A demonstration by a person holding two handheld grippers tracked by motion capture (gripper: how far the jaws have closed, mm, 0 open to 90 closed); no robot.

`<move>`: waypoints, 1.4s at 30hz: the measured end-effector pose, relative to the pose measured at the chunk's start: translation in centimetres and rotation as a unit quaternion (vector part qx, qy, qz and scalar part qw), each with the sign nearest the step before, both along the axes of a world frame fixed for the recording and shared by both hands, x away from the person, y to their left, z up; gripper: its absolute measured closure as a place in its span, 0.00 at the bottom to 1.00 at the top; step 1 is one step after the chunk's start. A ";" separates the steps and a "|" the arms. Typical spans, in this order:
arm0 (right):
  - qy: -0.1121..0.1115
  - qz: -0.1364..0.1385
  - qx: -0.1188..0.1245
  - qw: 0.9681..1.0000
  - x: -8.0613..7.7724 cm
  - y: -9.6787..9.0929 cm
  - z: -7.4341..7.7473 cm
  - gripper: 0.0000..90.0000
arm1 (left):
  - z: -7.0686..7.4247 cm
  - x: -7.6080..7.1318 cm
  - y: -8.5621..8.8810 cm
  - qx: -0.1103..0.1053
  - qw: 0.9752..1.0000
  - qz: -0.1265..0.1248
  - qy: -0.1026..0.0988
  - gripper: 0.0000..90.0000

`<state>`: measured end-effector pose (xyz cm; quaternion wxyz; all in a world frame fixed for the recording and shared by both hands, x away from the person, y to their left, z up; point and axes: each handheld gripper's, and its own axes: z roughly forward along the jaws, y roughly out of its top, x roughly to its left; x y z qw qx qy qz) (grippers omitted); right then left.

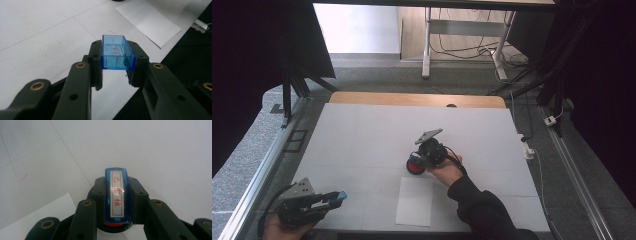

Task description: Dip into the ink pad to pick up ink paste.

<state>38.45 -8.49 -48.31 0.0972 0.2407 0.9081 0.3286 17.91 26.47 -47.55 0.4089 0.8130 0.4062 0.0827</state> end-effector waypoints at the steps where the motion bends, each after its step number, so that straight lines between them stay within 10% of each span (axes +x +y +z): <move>1: 0.000 -0.002 0.000 1.000 -0.1 0.1 0.0 0.80 | 0.0 0.0 0.0 0.000 1.000 0.000 0.000 0.76; 19: -0.039 -0.004 -0.033 0.999 -1.1 1.1 -0.1 0.80 | 0.0 0.1 0.0 -0.001 1.000 0.002 0.004 0.76; 33: 0.012 -0.018 0.010 1.000 0.1 0.0 -0.2 0.80 | -0.1 0.1 0.1 -0.003 1.000 0.005 0.006 0.76; 42: -0.018 -0.015 -0.013 1.000 -0.8 0.7 -0.2 0.80 | -0.1 0.1 0.1 -0.004 1.000 0.004 0.007 0.76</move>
